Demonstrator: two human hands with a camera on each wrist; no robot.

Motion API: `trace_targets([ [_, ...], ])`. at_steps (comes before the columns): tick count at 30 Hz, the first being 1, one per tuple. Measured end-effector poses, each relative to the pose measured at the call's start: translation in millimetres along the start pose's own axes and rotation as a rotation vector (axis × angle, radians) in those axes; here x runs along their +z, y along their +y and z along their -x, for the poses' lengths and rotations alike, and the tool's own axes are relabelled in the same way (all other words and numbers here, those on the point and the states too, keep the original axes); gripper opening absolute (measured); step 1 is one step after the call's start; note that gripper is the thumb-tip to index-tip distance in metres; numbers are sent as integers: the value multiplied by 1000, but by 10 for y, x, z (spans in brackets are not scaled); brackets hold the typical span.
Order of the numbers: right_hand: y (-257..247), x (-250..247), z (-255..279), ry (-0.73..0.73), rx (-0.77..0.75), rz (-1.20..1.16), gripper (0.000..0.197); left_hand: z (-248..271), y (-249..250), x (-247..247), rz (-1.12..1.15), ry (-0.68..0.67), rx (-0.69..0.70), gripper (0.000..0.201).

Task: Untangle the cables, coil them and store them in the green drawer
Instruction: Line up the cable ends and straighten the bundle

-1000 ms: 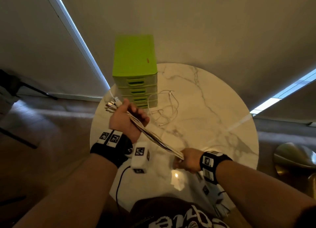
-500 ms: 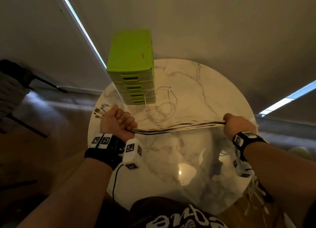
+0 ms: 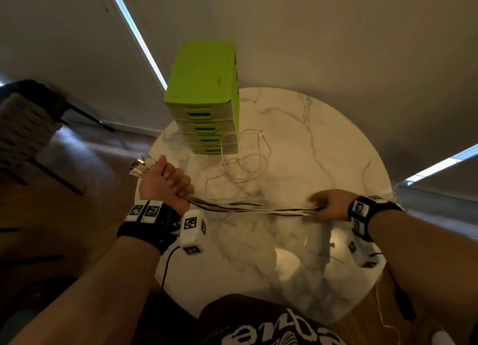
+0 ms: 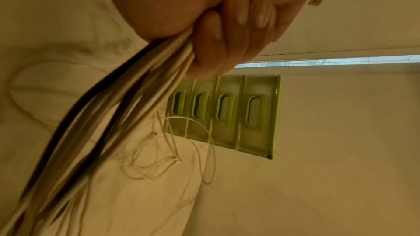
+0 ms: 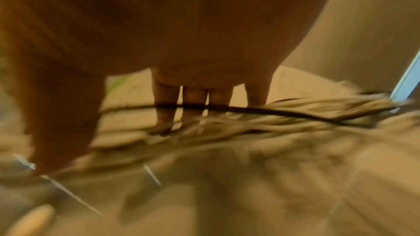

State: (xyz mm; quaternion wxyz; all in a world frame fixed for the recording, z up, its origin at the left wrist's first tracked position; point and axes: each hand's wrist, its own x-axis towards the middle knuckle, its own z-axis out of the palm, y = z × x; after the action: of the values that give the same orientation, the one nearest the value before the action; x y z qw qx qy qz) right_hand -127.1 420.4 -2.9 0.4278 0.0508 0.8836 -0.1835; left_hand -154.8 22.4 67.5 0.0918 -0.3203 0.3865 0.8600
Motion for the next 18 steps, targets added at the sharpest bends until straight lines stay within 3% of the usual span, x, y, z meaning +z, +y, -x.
trace_targets([
  [2,-262,-27,-29,26,-152,-253,75,32,-29,-85,-46,43,-39,50],
  [5,-767,-65,-135,196,-312,-400,54,53,-43,-224,-59,81,-92,46],
  [8,-1281,14,-267,289,-351,-194,40,44,-35,-310,-82,107,-103,47],
  [11,-1598,200,-472,157,-330,82,52,17,-3,-382,-170,106,-131,51],
  [14,-1610,353,-653,80,-201,285,48,-4,46,-487,-293,71,-210,51],
  [16,-1521,365,-685,140,-123,374,33,-4,53,-581,-376,77,-240,50],
  [18,-1424,344,-689,246,-123,387,32,-13,42,-673,-403,89,-252,50],
])
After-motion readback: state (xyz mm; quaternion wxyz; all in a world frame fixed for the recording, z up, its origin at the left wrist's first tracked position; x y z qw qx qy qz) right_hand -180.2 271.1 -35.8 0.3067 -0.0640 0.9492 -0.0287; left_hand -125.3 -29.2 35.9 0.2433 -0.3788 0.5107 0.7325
